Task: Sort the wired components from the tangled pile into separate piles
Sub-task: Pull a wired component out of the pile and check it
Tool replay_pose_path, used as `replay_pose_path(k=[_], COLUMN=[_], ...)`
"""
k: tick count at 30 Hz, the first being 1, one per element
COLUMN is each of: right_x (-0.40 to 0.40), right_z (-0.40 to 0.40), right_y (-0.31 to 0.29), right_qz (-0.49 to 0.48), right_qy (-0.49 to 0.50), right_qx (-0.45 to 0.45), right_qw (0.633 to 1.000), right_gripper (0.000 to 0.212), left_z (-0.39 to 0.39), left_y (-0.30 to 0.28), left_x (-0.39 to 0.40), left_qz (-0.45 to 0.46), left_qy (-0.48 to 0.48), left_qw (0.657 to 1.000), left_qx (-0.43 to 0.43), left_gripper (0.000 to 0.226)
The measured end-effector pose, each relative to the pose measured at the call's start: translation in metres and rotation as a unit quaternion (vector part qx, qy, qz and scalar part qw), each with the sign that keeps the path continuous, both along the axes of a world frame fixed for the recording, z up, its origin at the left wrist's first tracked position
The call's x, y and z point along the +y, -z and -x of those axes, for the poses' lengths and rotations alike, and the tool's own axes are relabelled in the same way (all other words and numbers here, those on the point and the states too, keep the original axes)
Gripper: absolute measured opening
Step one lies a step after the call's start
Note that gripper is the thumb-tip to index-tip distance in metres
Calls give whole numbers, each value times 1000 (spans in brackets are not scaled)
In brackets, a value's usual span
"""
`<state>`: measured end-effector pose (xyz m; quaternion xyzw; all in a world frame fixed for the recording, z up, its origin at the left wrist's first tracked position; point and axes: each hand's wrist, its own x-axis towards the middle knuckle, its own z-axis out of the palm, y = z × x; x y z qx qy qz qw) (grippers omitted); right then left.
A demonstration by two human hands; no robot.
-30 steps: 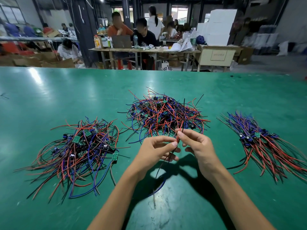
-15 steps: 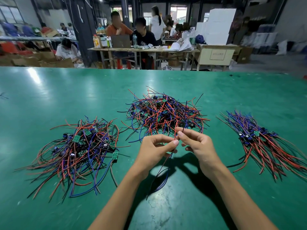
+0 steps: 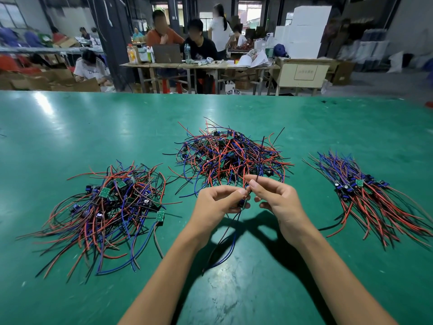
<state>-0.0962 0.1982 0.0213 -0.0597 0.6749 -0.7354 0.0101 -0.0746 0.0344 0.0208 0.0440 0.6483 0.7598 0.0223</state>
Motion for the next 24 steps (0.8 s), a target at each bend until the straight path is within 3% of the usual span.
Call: replay_pose_path(k=[9, 15, 24], right_x=[0, 0, -4], right_z=[1, 4, 5], right_y=[1, 5, 11], right_qz=[-7, -42, -30], right_qy=[-16, -10, -5], right_qx=[24, 57, 88], right_qw=[1000, 997, 996], right_gripper=[24, 11, 21], left_z=[0, 1, 4], left_y=[2, 2, 7], left_x=[0, -1, -6], left_qz=[55, 47, 97], left_qy=[-19, -49, -39], left_qw=[998, 996, 994], left_qx=[26, 51, 3], left_gripper=[10, 19, 14])
